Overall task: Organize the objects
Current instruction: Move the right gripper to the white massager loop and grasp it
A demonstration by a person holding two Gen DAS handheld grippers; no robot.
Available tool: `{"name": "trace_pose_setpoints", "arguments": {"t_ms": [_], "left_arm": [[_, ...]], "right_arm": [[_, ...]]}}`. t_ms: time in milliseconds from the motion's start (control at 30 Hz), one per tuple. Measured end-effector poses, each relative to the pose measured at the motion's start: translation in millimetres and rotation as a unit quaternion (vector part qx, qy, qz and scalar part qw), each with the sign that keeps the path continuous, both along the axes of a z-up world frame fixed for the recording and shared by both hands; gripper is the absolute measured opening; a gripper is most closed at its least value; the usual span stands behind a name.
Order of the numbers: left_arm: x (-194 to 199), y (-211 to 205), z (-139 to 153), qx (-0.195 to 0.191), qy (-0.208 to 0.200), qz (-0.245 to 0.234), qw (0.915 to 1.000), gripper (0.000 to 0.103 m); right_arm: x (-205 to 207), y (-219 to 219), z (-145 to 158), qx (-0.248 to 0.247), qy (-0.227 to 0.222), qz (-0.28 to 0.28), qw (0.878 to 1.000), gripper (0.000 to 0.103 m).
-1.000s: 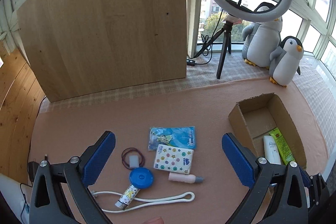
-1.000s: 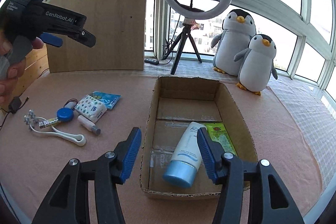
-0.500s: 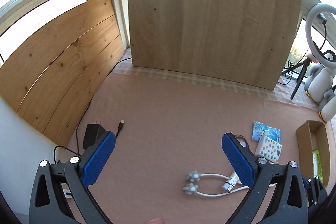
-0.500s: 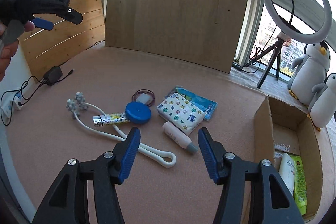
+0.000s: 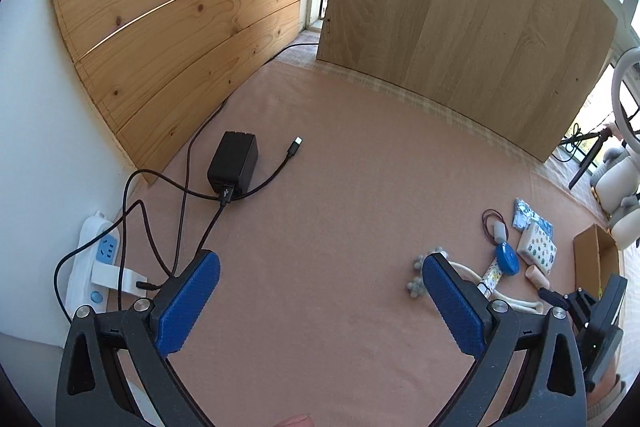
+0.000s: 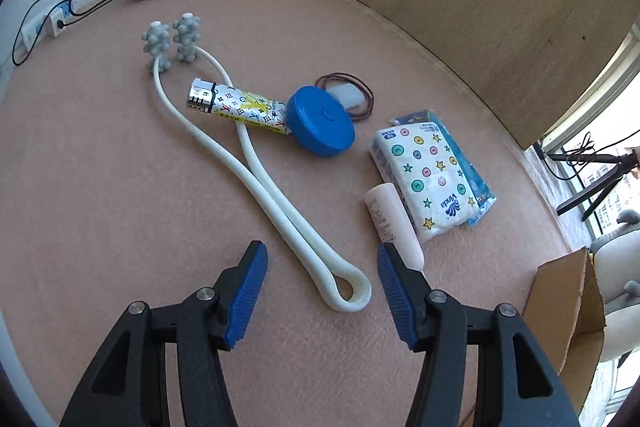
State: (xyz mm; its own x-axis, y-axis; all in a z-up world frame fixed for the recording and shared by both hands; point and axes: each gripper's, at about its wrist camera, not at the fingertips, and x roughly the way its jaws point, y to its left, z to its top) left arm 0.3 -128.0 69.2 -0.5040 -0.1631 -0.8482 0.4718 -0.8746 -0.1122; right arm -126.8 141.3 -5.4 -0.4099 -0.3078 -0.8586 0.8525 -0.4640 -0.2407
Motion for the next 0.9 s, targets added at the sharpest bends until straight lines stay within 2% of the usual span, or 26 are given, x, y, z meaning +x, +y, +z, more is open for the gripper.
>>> {"name": "trace_pose_setpoints", "arguments": {"t_ms": [167,267,400,467,500,600,767,900], "left_arm": [[17.4,0.7,-18.2,0.018,-0.014,0.008,0.9997,0.103],[25.1,-0.5,-23.3,0.025,-0.018,0.013,0.9994,0.103],[30.3,0.7,-29.6,0.039,-0.021,0.018,0.9989,0.103],[30.8,3.9,-32.0,0.042,-0.021,0.016,0.9988,0.103],[30.6,5.8,-33.0,0.045,-0.02,0.015,0.9987,0.103],[29.3,11.0,-38.3,0.06,-0.021,0.013,0.9979,0.103],[22.2,23.1,-46.7,0.071,-0.025,0.0,0.9972,0.103],[13.7,31.7,-57.4,0.08,-0.029,-0.008,0.9963,0.103]], "right_arm": [[-18.5,-0.2,-2.8,-0.018,-0.066,-0.005,0.998,0.052],[-19.0,-1.0,-3.5,-0.03,-0.092,-0.016,0.995,0.038],[-16.9,0.5,-3.7,-0.046,-0.105,-0.044,0.992,0.034],[-13.1,0.3,-2.8,-0.045,-0.099,-0.055,0.993,0.028],[-8.8,-2.8,-2.6,-0.041,-0.093,-0.053,0.993,0.023],[6.4,-10.2,-2.9,-0.033,-0.081,-0.042,0.995,0.015],[35.0,-20.6,-3.2,-0.034,-0.081,-0.02,0.996,0.012],[54.4,-22.9,-2.6,-0.041,-0.082,-0.026,0.995,0.012]]}}
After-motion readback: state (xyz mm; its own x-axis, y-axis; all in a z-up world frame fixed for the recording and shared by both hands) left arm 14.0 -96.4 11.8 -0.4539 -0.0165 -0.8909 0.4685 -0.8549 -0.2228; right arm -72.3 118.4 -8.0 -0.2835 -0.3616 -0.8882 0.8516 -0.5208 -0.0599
